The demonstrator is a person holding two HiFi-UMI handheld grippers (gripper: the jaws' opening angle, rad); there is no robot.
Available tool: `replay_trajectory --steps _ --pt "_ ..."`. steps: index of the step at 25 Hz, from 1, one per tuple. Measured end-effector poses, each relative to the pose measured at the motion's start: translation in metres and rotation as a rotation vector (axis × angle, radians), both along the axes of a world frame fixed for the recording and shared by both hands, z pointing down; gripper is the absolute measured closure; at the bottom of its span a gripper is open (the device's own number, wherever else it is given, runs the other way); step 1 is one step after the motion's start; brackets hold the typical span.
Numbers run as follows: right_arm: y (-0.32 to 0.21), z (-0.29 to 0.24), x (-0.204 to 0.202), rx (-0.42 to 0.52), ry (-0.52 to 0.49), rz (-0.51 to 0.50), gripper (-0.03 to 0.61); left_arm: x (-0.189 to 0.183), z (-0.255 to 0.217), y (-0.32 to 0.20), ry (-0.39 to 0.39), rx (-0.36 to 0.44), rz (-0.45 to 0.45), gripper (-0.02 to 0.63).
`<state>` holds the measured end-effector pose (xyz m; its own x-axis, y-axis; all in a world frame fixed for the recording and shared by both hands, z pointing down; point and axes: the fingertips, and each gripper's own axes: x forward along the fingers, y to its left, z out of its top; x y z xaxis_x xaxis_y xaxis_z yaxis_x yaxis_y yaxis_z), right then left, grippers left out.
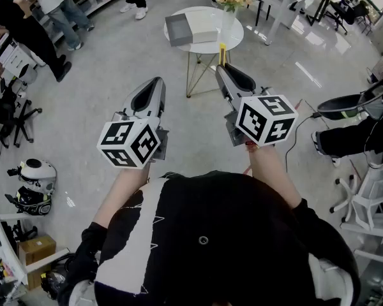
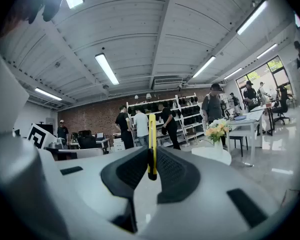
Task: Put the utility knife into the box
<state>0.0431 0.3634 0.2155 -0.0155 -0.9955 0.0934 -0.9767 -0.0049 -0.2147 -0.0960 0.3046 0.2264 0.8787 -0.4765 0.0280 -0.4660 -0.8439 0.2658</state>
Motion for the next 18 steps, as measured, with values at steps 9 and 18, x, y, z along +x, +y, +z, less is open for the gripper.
replay_trajectory --steps 9,18 --pt "-0.004 0.010 0.016 -0.010 0.002 -0.039 0.522 0.017 0.009 -0.002 0.003 -0.012 -0.038 0.603" --pt "-0.018 0.031 0.039 -0.033 -0.040 -0.075 0.522 0.039 0.021 -0.011 -0.021 -0.034 -0.066 0.603"
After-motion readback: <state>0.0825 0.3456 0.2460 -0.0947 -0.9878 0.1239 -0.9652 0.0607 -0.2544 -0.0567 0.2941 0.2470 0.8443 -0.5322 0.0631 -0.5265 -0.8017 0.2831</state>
